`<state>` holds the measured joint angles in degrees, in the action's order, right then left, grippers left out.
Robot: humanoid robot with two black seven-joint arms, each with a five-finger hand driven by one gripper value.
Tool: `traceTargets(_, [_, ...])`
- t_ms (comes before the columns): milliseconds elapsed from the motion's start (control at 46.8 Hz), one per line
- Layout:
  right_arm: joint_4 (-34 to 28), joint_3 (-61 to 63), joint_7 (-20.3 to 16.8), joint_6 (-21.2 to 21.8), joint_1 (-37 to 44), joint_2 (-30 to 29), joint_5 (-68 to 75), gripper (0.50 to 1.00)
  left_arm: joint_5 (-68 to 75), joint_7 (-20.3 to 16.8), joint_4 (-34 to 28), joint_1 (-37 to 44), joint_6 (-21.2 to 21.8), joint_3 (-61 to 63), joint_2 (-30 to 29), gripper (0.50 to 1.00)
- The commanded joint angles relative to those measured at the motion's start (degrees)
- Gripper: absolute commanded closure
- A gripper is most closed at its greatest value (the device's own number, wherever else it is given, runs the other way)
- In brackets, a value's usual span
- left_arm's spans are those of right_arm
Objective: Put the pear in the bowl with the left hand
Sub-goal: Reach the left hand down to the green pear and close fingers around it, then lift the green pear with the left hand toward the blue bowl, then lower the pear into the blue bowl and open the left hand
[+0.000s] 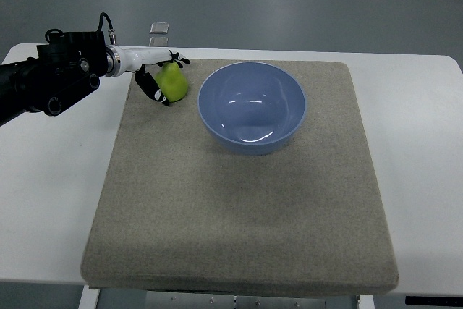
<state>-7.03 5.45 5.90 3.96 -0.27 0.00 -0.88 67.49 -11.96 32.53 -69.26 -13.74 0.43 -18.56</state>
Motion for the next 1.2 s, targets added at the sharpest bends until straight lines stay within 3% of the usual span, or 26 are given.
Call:
traceTargets(0, [0.0, 0.0, 0.0, 0.0, 0.0, 0.0, 0.0, 0.574, 0.0, 0.0, 0.0, 0.0, 0.0, -0.1, -0.1, 0.771])
traceTargets(85, [0.0, 0.0, 0.1, 0.0, 0.0, 0.0, 0.0, 0.574, 0.0, 0.0, 0.0, 0.0, 0.0, -0.1, -0.2, 0.908])
traceTargets(192, [0.0, 0.0, 0.0, 0.0, 0.0, 0.0, 0.0, 0.574, -0.2, 0.0, 0.3, -0.4, 0.0, -0.2, -0.8, 1.0])
traceTargets(406, [0.0, 0.0, 0.0, 0.0, 0.0, 0.0, 0.0, 0.574, -0.5, -0.1, 3.0, -3.4, -0.1, -0.8, -4.4, 1.0])
traceTargets(641, [0.0, 0.0, 0.0, 0.0, 0.0, 0.0, 0.0, 0.574, -1.0, -0.1, 15.5, -7.8, -1.3, -2.8, -12.7, 1.0])
traceTargets(790, [0.0, 0.0, 0.0, 0.0, 0.0, 0.0, 0.0, 0.574, -0.9, -0.1, 22.8, -9.0, -4.9, -7.1, -15.0, 1.0])
traceTargets(918, [0.0, 0.0, 0.1, 0.0, 0.0, 0.0, 0.0, 0.574, -0.5, -0.1, 27.1, -9.4, -8.4, -9.2, -14.6, 1.0])
traceTargets(1174, [0.0, 0.0, 0.0, 0.0, 0.0, 0.0, 0.0, 0.574, 1.9, 0.2, 32.0, -9.6, -8.7, -8.9, -8.7, 1.0])
